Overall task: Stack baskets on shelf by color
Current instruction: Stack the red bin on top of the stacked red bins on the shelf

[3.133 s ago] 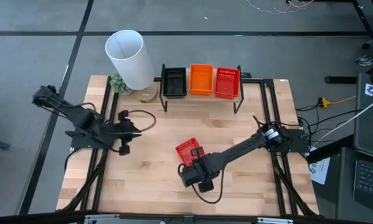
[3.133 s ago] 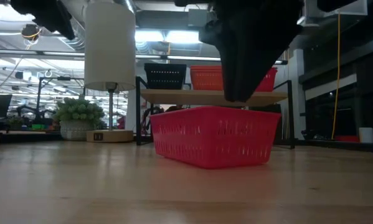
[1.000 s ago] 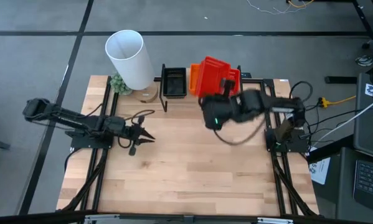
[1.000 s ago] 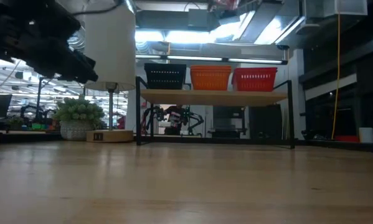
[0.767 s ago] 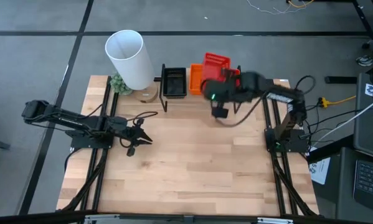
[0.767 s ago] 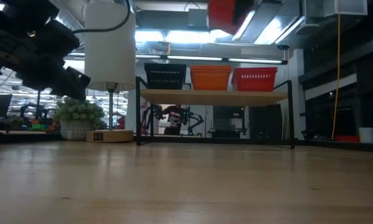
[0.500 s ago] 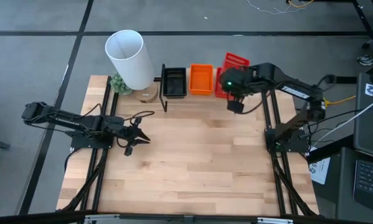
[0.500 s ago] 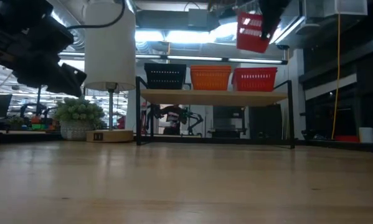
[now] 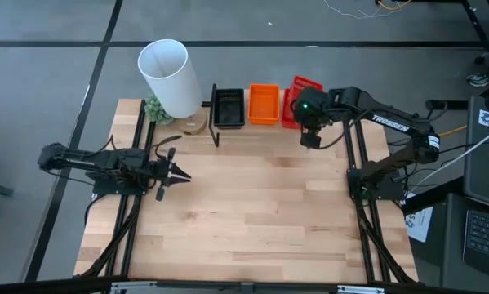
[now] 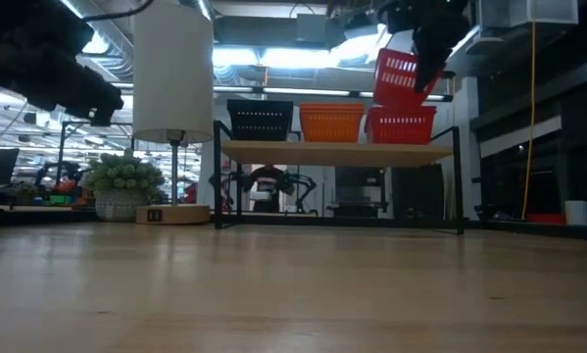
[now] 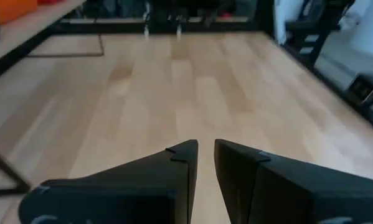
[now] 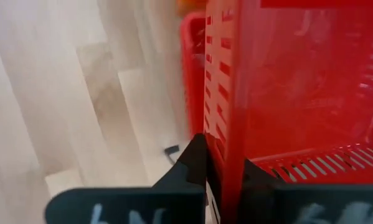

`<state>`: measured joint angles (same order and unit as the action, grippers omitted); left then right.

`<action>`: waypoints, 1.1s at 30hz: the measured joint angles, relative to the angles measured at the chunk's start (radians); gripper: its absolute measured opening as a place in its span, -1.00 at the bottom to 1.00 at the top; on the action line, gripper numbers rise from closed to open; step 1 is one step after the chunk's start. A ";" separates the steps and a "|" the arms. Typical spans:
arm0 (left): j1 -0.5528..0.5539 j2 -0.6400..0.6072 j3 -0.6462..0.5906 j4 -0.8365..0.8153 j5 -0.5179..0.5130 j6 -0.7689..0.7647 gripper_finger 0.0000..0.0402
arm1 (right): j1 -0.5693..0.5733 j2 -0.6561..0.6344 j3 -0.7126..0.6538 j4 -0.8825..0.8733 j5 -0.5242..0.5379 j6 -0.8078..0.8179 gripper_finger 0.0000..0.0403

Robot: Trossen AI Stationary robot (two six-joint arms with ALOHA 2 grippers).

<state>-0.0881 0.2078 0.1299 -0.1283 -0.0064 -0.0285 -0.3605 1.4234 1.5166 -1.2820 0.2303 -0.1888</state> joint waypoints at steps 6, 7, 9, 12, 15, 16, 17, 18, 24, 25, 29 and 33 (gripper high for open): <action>0.000 -0.075 0.000 -0.125 -0.048 -0.022 -0.77 | -0.033 0.000 0.000 0.018 -0.051 -0.009 -1.00; 0.000 -0.086 0.000 -0.130 -0.047 -0.020 -0.77 | -0.037 0.000 0.000 0.019 -0.050 -0.012 -1.00; 0.000 -0.108 0.000 -0.128 -0.045 -0.006 -0.77 | -0.044 0.000 0.000 0.020 -0.055 -0.022 -1.00; 0.000 -0.135 0.000 -0.139 -0.045 -0.007 -0.77 | -0.053 0.000 0.000 0.026 -0.080 -0.025 -1.00; 0.000 -0.149 0.000 -0.154 -0.045 -0.041 -0.77 | -0.052 0.000 0.000 0.027 -0.085 -0.026 -1.00; 0.000 -0.150 0.000 -0.157 -0.045 -0.053 -0.77 | -0.052 0.000 0.000 0.029 -0.086 -0.026 -1.00; 0.000 -0.150 0.000 -0.159 -0.045 -0.066 -0.77 | -0.052 0.000 0.000 0.031 -0.088 -0.026 -1.00; 0.000 -0.150 0.000 -0.161 -0.045 -0.073 -0.77 | -0.052 0.000 0.000 0.033 -0.088 -0.026 -1.00; 0.000 -0.150 0.000 -0.176 -0.045 -0.075 -0.77 | -0.053 0.002 0.000 0.039 -0.085 -0.023 -1.00; 0.000 -0.150 0.000 -0.176 -0.045 -0.076 -0.77 | -0.055 0.002 0.000 0.041 -0.086 -0.021 -1.00; 0.000 -0.150 0.000 -0.181 -0.045 -0.077 -0.77 | -0.072 0.017 0.000 0.043 -0.095 -0.005 -1.00; 0.000 -0.150 0.000 -0.191 -0.045 -0.078 -0.77 | -0.093 0.032 0.000 0.060 -0.093 -0.019 -1.00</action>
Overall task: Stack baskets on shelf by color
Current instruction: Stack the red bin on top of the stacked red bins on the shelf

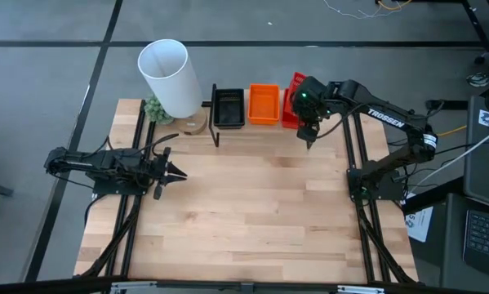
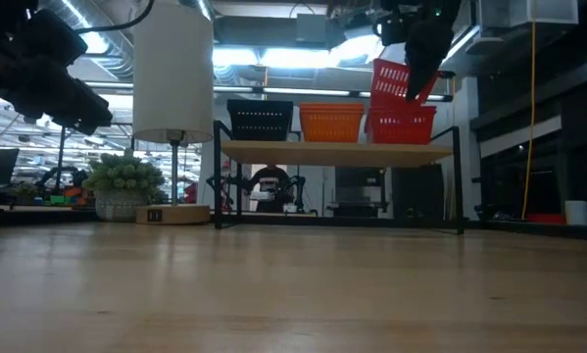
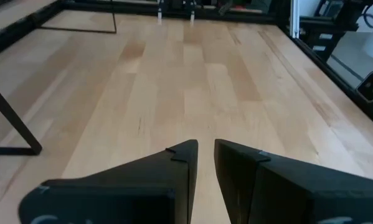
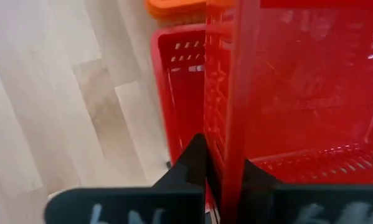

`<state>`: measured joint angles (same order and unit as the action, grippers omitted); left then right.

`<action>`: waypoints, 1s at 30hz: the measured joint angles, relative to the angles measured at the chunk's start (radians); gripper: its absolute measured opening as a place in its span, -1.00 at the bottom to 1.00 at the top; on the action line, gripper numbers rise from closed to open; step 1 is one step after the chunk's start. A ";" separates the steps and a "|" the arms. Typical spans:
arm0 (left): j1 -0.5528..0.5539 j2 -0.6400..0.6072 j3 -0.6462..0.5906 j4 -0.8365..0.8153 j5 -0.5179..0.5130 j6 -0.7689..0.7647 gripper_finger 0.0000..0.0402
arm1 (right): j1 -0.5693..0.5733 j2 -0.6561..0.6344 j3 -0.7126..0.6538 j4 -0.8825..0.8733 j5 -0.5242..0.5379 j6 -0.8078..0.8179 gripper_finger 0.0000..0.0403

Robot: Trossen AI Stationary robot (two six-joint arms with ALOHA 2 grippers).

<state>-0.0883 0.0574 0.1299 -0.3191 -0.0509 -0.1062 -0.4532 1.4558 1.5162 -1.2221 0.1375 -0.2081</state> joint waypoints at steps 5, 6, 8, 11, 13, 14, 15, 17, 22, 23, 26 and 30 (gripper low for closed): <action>0.000 0.000 0.000 -0.012 0.000 0.000 -0.77 | -0.003 0.003 0.000 -0.021 -0.032 -0.006 -1.00; 0.000 0.000 0.000 -0.012 0.000 0.000 -0.77 | -0.003 0.003 0.000 -0.029 -0.034 -0.006 -1.00; 0.000 0.000 0.000 -0.012 0.000 0.001 -0.77 | -0.003 0.003 0.000 -0.043 -0.034 -0.007 -1.00; 0.000 0.000 0.000 -0.012 0.000 0.001 -0.77 | -0.005 0.005 0.000 -0.044 -0.034 -0.011 -1.00; 0.000 0.000 0.000 -0.012 0.000 -0.003 -0.77 | -0.008 0.006 0.000 -0.047 -0.034 -0.011 -0.98; 0.000 0.000 0.000 -0.012 0.000 -0.013 -0.77 | -0.009 0.006 0.000 -0.046 -0.034 -0.012 -0.97; 0.000 0.000 0.000 -0.013 0.000 -0.020 -0.77 | -0.009 0.006 0.000 -0.046 -0.034 -0.013 -0.95; 0.000 0.000 0.000 -0.018 0.000 -0.024 -0.77 | -0.010 0.006 0.000 -0.046 -0.024 -0.016 -0.88; 0.000 0.000 0.000 -0.032 0.000 -0.031 -0.77 | -0.010 0.006 0.000 -0.042 0.012 -0.035 -0.68; 0.000 0.000 0.000 -0.033 0.000 -0.040 -0.77 | -0.010 0.006 0.000 -0.039 0.017 -0.036 -0.65; 0.000 0.000 0.000 -0.033 0.000 -0.048 -0.77 | -0.010 0.006 0.000 -0.039 0.024 -0.036 -0.54; 0.000 0.000 0.000 -0.033 0.000 -0.048 -0.77 | -0.010 0.006 0.000 -0.041 0.001 -0.013 -0.44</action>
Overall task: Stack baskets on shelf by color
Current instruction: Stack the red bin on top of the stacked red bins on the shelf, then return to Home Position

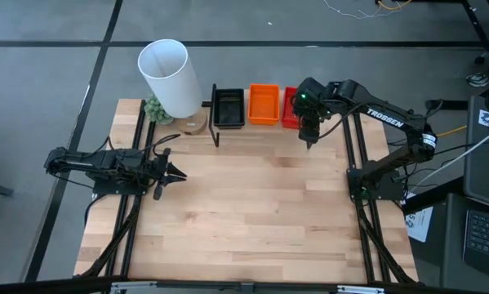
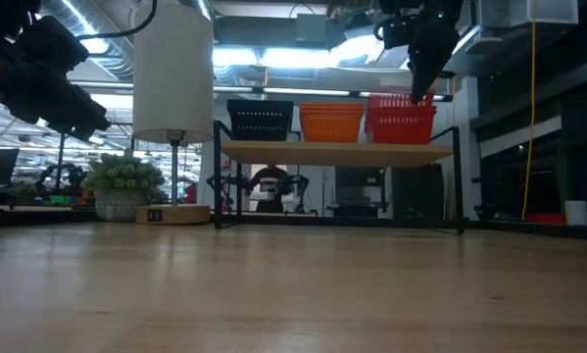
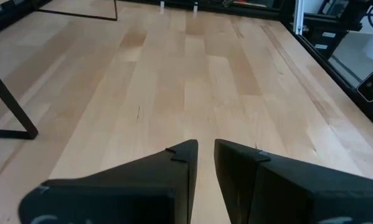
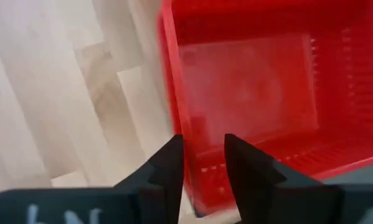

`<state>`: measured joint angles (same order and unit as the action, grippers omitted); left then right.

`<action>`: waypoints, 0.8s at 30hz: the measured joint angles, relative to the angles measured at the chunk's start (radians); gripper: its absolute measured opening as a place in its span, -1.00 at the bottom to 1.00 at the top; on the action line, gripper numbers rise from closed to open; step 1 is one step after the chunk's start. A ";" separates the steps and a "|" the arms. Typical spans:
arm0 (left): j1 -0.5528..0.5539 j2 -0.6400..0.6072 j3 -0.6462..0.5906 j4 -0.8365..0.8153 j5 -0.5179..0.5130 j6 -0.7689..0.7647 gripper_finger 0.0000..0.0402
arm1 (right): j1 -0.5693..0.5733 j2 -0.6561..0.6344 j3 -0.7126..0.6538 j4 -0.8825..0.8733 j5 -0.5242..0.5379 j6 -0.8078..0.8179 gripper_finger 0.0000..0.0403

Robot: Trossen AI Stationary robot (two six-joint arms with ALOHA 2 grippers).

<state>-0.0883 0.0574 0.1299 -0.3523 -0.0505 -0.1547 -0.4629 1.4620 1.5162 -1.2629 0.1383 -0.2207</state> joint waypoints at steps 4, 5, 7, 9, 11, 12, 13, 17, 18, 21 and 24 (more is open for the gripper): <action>0.000 0.000 0.000 0.000 0.000 0.000 -0.77 | 0.000 0.000 0.000 -0.024 -0.006 0.006 -0.38; 0.000 0.000 0.000 0.000 0.000 0.000 -0.77 | 0.000 0.000 0.004 -0.035 -0.006 0.009 -0.37; 0.000 0.000 0.000 0.000 0.000 0.000 -0.77 | 0.001 0.000 0.023 -0.044 -0.007 0.031 -0.36; 0.000 0.000 0.000 0.000 0.000 0.000 -0.77 | 0.003 0.000 0.054 -0.062 -0.009 0.058 -0.36; 0.000 0.000 0.000 0.000 -0.004 0.000 -0.77 | 0.010 0.000 0.099 -0.096 -0.011 0.107 -0.36; 0.000 0.000 0.000 0.000 -0.012 0.000 -0.77 | 0.015 -0.001 0.125 -0.119 -0.013 0.141 -0.36; 0.000 0.000 0.000 0.000 -0.020 0.000 -0.77 | 0.023 -0.001 0.151 -0.146 -0.026 0.183 -0.36; 0.000 0.000 0.000 0.000 -0.064 0.000 -0.77 | 0.075 -0.027 0.199 -0.202 -0.155 0.276 -0.36; 0.000 0.000 0.000 0.000 -0.064 0.001 -0.77 | 0.095 -0.040 0.196 -0.200 -0.190 0.282 -0.36; 0.000 0.000 0.000 0.000 -0.063 -0.001 -0.77 | 0.176 -0.089 0.143 -0.172 -0.239 0.307 -0.36; 0.000 0.000 0.000 0.000 -0.063 0.005 -0.77 | 0.274 -0.155 0.028 -0.048 -0.238 0.355 -0.36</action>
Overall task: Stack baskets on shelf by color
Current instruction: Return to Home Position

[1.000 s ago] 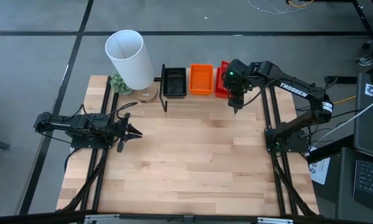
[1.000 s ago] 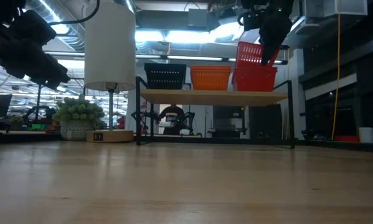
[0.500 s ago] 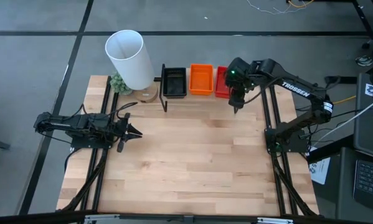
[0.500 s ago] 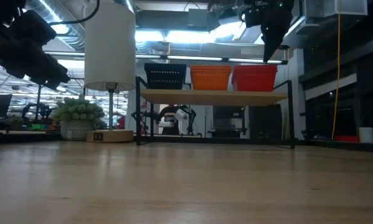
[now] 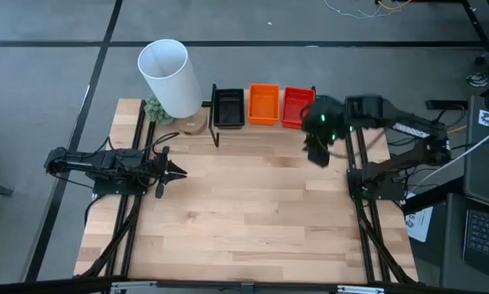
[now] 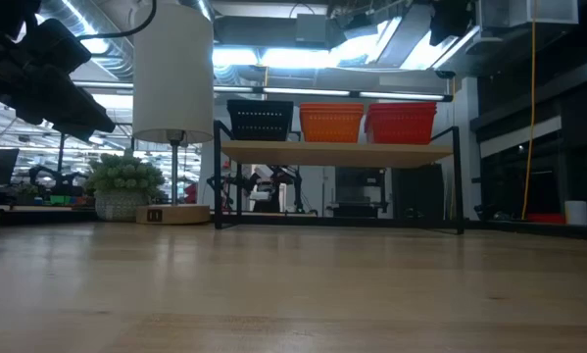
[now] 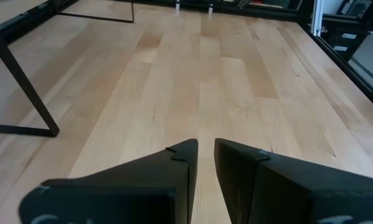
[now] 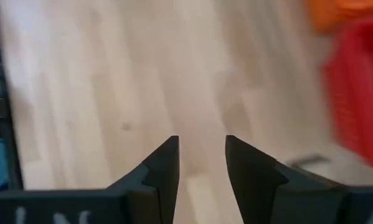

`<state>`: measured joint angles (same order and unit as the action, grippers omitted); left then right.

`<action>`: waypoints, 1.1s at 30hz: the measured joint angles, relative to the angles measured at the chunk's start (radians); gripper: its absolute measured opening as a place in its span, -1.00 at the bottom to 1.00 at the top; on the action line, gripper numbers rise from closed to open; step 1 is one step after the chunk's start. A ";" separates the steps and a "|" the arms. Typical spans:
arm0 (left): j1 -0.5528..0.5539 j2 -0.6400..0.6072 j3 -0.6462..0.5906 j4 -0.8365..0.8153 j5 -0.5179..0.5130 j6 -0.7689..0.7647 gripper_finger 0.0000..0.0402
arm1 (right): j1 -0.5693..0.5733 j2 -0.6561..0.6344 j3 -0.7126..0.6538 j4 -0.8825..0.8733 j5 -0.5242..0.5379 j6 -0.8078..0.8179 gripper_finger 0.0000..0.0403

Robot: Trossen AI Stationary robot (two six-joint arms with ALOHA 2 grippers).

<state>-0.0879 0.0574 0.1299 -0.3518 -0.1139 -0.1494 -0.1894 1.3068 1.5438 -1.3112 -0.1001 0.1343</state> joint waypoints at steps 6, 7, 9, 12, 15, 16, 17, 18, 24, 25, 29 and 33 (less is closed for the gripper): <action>0.000 0.000 0.000 0.000 -0.001 0.002 -0.77 | 0.199 -0.116 -0.335 0.410 -0.001 0.162 -0.36; 0.000 0.000 0.000 0.000 -0.001 0.002 -0.77 | 0.229 -0.127 -0.390 0.491 -0.001 0.186 -0.36; 0.000 0.000 0.000 0.000 -0.001 0.002 -0.77 | 0.283 -0.139 -0.498 0.657 0.000 0.226 -0.36; 0.000 0.000 0.000 0.001 -0.002 0.002 -0.77 | 0.361 -0.142 -0.654 0.934 0.019 0.230 -0.36; 0.000 0.000 0.000 0.001 -0.002 0.002 -0.77 | 0.426 -0.133 -0.802 1.229 0.079 0.226 -0.36; 0.000 0.000 0.000 0.001 -0.002 0.002 -0.77 | 0.442 -0.129 -0.849 1.318 0.110 0.224 -0.36; 0.000 0.000 0.000 0.001 -0.002 0.002 -0.77 | 0.457 -0.126 -0.890 1.391 0.145 0.218 -0.36; 0.000 0.000 0.000 0.001 -0.002 0.002 -0.77 | 0.470 -0.124 -0.930 1.453 0.182 0.202 -0.36; 0.000 0.000 0.000 0.001 -0.002 0.002 -0.77 | 0.506 -0.139 -1.095 1.511 0.285 0.149 -0.36; 0.000 0.000 0.000 0.001 -0.002 0.002 -0.77 | 0.507 -0.153 -1.112 1.514 0.271 0.149 -0.36; 0.000 0.000 0.000 0.001 -0.002 0.002 -0.77 | 0.517 -0.264 -1.201 1.527 0.219 0.092 -0.36; 0.000 0.000 0.000 0.002 -0.002 0.002 -0.77 | 0.518 -0.480 -1.318 1.545 0.196 0.019 -0.36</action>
<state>-0.0879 0.0578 0.1299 -0.3499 -0.1154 -0.1474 0.3286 0.8263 0.2259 0.2335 0.0963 0.1529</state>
